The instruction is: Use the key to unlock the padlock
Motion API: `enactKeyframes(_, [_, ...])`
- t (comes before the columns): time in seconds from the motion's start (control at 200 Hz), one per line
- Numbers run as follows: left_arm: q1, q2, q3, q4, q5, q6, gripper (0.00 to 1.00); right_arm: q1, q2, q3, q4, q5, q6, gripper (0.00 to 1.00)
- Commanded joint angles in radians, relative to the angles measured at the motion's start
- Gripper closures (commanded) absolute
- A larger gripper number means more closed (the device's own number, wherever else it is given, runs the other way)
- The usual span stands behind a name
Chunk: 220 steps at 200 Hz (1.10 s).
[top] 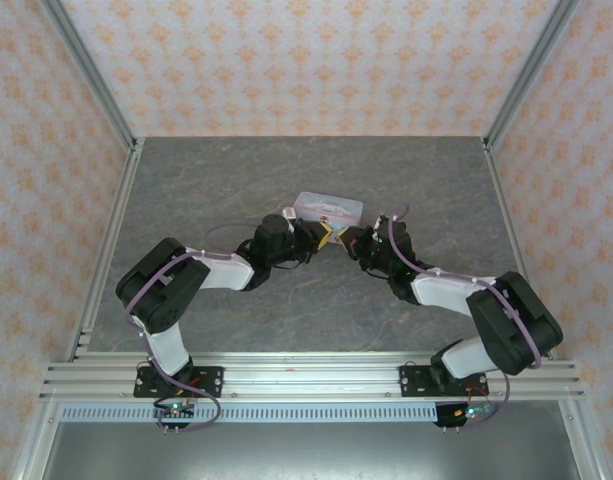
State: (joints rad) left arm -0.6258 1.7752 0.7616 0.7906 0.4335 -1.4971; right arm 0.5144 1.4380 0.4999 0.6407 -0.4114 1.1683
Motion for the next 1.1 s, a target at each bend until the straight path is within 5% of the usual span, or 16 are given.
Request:
enactKeyframes(0.0, [-0.022, -0.033, -0.003, 0.115, 0.033, -0.020, 1.00, 0.004, 0.031, -0.005, 0.155, -0.016, 0.049, 1.00])
enactKeyframes(0.54, [-0.034, -0.041, -0.006, 0.095, 0.042, 0.014, 1.00, -0.049, 0.101, 0.025, 0.272, -0.108, 0.203, 1.00])
enactKeyframes(1.096, [-0.039, -0.025, -0.006, 0.084, 0.036, 0.017, 1.00, -0.061, 0.122, 0.080, 0.179, -0.179, 0.133, 1.00])
